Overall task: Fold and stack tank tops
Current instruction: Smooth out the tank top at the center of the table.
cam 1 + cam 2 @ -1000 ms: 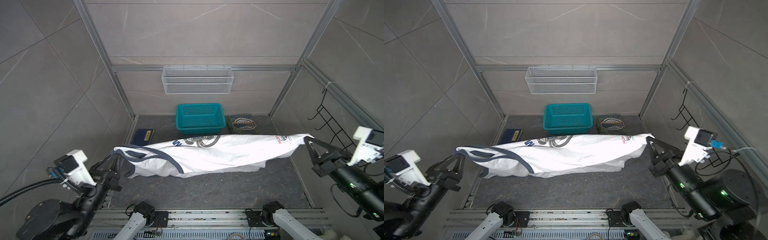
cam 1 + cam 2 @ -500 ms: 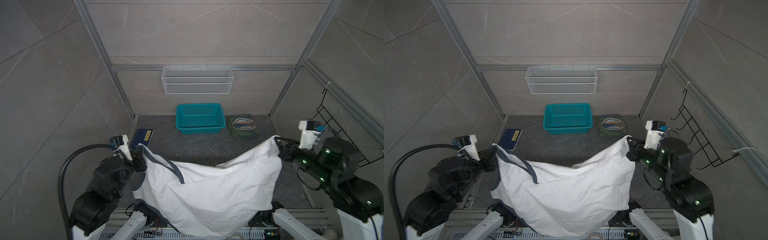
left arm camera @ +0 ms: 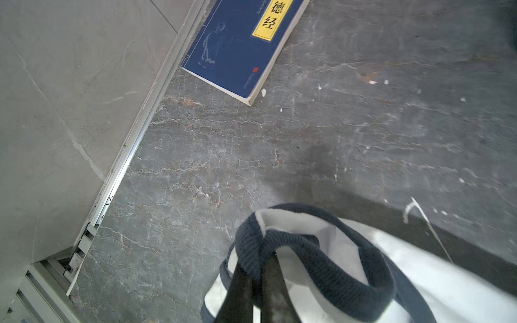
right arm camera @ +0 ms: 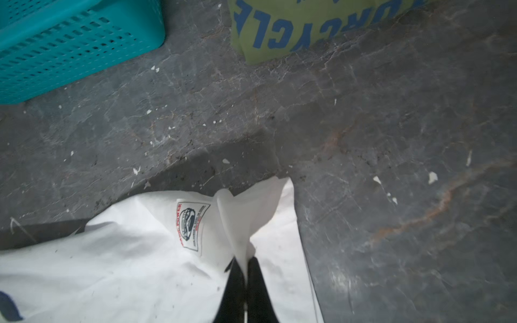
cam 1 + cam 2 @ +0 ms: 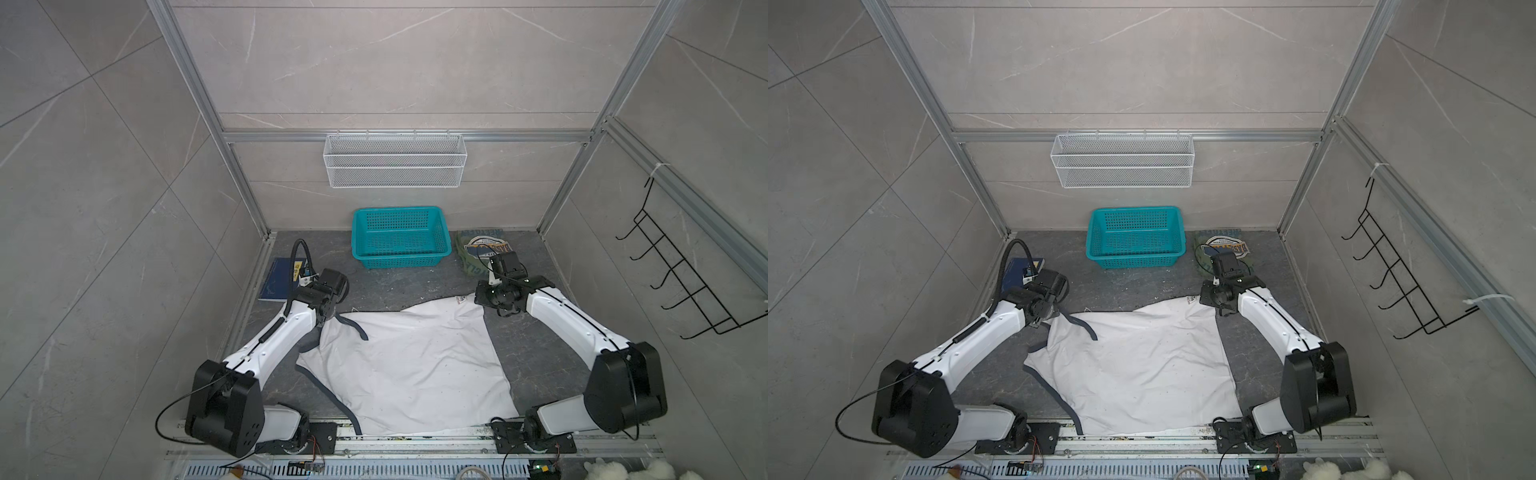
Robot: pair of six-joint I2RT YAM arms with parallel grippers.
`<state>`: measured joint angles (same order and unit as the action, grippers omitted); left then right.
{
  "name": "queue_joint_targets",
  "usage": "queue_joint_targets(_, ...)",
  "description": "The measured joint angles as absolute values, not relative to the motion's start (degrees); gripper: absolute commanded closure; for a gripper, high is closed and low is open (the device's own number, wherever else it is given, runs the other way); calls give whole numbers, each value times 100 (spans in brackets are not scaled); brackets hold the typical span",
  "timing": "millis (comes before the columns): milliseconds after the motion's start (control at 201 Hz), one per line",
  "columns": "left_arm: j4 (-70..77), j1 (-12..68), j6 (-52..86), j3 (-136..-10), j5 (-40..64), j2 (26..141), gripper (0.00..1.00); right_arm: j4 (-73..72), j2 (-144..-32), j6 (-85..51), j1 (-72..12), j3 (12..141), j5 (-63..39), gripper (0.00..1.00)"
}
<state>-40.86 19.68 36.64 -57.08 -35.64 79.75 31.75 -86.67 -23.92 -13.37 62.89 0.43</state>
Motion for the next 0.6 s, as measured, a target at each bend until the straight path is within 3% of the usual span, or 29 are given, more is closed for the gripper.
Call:
queue_joint_targets(199,-3371,1389,3339,-5909,-3124,8538,100,2947,-9448,-2401,-1052,6914,237,100)
queue_joint_targets(314,-3131,1323,3096,-6344,-2755,9048,85,2899,-9732,-2445,-816,7135,373,100)
queue_joint_targets(473,-3168,1278,2991,-7017,-2471,9848,48,2875,-10123,-2443,-659,7365,279,75)
queue_joint_targets(597,-3428,1194,3052,-7282,-2370,10075,40,2936,-10403,-2436,-674,7732,237,57)
